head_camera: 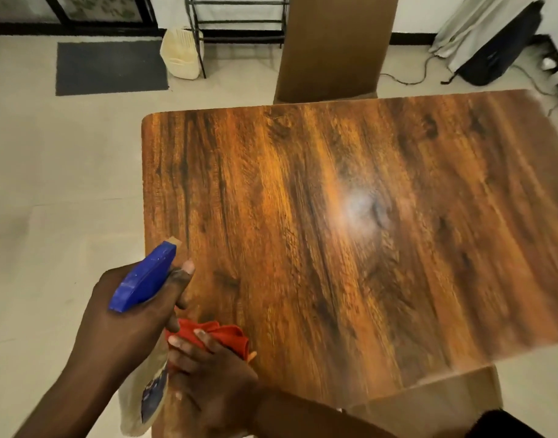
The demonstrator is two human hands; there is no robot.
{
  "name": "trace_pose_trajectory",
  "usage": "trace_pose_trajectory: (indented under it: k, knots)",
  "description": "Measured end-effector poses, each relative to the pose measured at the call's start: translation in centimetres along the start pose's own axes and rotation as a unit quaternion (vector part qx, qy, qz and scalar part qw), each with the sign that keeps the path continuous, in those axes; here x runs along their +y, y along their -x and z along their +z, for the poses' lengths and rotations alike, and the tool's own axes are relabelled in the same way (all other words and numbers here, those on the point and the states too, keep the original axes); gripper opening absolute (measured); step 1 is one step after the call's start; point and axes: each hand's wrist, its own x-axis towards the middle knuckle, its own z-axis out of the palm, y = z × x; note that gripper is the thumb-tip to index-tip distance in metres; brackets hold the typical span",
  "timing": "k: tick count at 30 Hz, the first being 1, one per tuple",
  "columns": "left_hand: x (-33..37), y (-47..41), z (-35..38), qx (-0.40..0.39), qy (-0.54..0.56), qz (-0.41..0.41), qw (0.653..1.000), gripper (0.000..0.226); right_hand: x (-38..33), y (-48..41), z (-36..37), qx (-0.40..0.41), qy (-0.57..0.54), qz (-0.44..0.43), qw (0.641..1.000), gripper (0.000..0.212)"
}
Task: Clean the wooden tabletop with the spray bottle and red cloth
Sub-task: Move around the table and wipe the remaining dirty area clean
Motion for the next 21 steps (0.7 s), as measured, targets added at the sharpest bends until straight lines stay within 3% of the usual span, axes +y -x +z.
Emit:
trace_pose_trajectory:
  k: [5, 8, 10, 15, 19, 21]
  knots:
    - [-1.3, 2.9, -0.6, -0.058, -0.024, 0.029, 0.998, 0.045, -3.6, 4.7, 1.9, 0.007, -0.053, 0.019, 0.998, 0.071]
    - [-2.5, 4.5, -0.7, -0.075, -0.032, 0.030, 0.996, 0.041, -4.8, 6.6, 2.7, 0.000, -0.019, 0.067, 0.998, 0.079]
    - [-2.8, 5.8, -0.6, -0.096, -0.032, 0.027, 0.994, 0.044, -5.9, 8.0, 3.4, -0.031, -0.056, 0.089, 0.994, 0.086]
    - [-3.4, 8.7, -0.6, -0.105, -0.026, 0.031, 0.994, 0.054, -7.6, 11.5, 4.2, -0.011, -0.172, 0.111, 0.979, 0.088]
    - [-4.2, 10.2, -0.8, -0.121, -0.016, 0.033, 0.992, 0.054, -8.6, 14.9, 5.0, -0.014, -0.191, 0.135, 0.972, 0.099]
    - [-4.4, 11.1, -0.9, -0.126, 0.000, 0.016, 0.992, 0.050, -9.1, 16.7, 5.2, -0.003, -0.202, 0.158, 0.966, 0.090]
